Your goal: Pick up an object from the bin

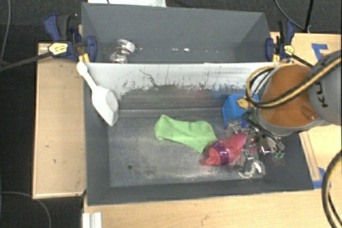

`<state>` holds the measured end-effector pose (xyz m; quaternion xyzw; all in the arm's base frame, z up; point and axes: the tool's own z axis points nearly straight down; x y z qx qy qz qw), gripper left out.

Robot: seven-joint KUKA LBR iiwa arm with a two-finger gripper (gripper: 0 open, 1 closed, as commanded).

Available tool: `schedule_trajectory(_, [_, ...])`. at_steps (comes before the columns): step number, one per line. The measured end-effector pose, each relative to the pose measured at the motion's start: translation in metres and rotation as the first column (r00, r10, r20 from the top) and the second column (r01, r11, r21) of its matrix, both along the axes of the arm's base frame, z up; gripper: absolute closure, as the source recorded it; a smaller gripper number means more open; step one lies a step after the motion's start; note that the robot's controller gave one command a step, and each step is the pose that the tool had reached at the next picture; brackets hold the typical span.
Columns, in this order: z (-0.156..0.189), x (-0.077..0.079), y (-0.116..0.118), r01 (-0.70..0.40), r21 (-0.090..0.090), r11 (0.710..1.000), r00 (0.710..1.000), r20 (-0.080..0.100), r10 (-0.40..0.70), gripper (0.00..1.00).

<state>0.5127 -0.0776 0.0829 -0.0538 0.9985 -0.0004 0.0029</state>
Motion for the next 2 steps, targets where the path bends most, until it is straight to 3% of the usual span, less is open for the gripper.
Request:
schedule_trajectory(1, [-0.0125,-0.0275,0.0127,0.017,0.001,1.000,1.000,-0.002,-0.017,1.00])
schedule_trajectory(2, [-0.0125,-0.0275,0.0126,0.017,0.001,1.000,1.000,-0.002,-0.017,1.00])
